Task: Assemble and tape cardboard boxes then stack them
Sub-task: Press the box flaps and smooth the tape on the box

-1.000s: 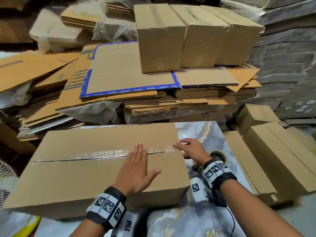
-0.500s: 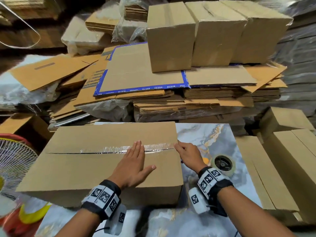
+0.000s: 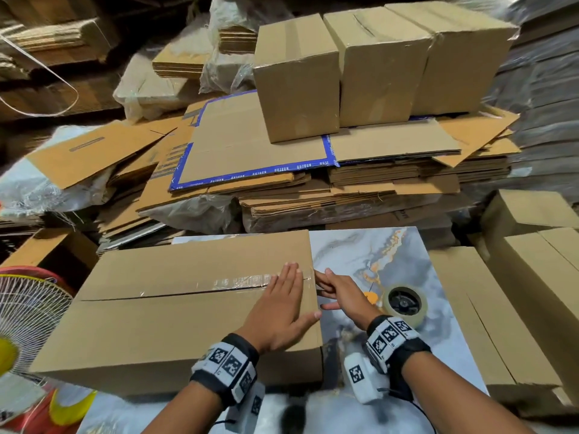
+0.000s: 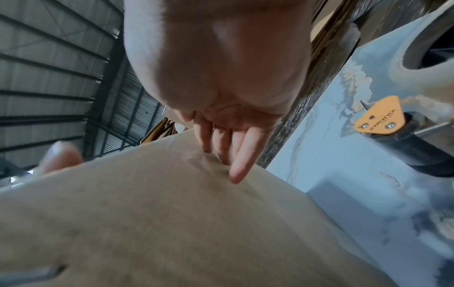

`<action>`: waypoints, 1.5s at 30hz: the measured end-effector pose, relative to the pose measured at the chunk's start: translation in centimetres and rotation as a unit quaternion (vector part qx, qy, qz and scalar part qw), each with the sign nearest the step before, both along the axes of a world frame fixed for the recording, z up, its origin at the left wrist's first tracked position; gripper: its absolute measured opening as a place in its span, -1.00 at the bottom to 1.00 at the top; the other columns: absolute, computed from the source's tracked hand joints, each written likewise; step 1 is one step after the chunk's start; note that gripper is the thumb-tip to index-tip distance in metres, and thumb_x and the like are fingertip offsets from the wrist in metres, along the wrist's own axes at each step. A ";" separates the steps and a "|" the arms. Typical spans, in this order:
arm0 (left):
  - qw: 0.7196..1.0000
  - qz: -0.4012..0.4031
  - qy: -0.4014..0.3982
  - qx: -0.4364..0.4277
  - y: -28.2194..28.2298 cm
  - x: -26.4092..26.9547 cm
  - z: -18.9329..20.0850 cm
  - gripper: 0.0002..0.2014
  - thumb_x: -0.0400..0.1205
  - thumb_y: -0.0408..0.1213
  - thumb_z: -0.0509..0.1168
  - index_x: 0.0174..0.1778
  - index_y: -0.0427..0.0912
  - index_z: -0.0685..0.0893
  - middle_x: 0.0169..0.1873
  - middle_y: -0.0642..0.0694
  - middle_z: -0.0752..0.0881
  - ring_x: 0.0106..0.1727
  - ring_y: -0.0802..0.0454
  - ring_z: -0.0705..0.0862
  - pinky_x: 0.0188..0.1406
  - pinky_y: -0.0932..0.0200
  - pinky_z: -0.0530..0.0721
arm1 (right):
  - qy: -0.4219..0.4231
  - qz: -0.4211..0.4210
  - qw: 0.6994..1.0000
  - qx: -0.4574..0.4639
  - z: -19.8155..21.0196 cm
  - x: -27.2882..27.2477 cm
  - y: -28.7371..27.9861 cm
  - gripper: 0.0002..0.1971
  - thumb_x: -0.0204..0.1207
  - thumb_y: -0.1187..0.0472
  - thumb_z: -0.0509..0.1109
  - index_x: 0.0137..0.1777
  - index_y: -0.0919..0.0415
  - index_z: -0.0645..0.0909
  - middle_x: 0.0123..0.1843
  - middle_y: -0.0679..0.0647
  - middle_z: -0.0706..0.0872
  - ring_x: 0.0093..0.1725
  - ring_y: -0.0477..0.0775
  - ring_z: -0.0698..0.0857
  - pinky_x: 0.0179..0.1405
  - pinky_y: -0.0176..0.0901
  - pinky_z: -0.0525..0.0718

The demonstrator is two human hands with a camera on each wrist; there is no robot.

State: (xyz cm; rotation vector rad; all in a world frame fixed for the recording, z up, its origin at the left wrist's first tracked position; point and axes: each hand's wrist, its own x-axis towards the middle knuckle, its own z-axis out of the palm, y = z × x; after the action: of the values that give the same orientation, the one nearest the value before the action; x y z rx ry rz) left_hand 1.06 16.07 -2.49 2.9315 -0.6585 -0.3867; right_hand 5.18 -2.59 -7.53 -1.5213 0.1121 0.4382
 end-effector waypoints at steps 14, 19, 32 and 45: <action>0.999 0.034 -0.005 -0.020 -3.6 0.3 -0.3 -0.09 0.57 0.26 -0.29 0.77 -0.19 -0.29 0.70 -0.08 -0.42 0.70 0.07 -0.48 0.74 -0.05 -0.35 | 0.011 -0.012 1.000 0.010 0.1 -0.9 -0.3 -0.50 0.86 -0.07 -0.05 0.60 0.09 0.54 0.53 0.00 0.63 0.54 -0.01 0.55 0.42 0.06 0.61; 0.999 0.037 -0.002 -0.023 -3.9 0.3 -0.4 -0.07 0.50 0.26 -0.39 0.76 -0.19 -0.31 0.69 -0.07 -0.45 0.71 0.05 -0.47 0.73 -0.04 -0.36 | 0.040 -0.037 0.998 0.034 1.2 -1.2 -0.4 -0.50 0.87 0.04 -0.07 0.55 0.23 0.55 0.46 0.13 0.66 0.52 0.10 0.58 0.52 0.19 0.55; 0.997 0.029 -0.005 -0.071 -2.0 -0.2 -0.5 -0.30 0.73 0.08 -0.32 0.77 -0.12 -0.29 0.70 -0.02 -0.41 0.73 0.14 -0.41 0.65 0.25 -0.40 | -0.016 -0.025 0.999 0.030 3.7 -3.7 3.1 -0.23 0.68 -0.36 -0.19 0.79 0.06 0.08 0.79 -0.05 0.13 0.75 -0.08 0.11 0.68 -0.17 0.03; 0.997 0.026 -0.001 -0.066 -2.0 0.0 -0.6 -0.29 0.72 0.08 -0.31 0.77 -0.12 -0.30 0.73 -0.04 -0.38 0.74 0.12 -0.40 0.67 0.22 -0.38 | -0.008 -0.012 0.999 0.035 3.3 -3.5 2.4 -0.04 0.46 -0.52 -0.18 0.78 0.01 0.11 0.78 -0.12 0.10 0.75 -0.12 0.11 0.73 -0.10 0.00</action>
State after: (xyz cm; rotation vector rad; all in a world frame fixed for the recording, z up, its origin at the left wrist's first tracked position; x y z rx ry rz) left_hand 1.11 14.06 -3.06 2.8178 -0.5817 -0.3230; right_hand 1.67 -0.22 -4.27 -1.4525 0.1014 0.4066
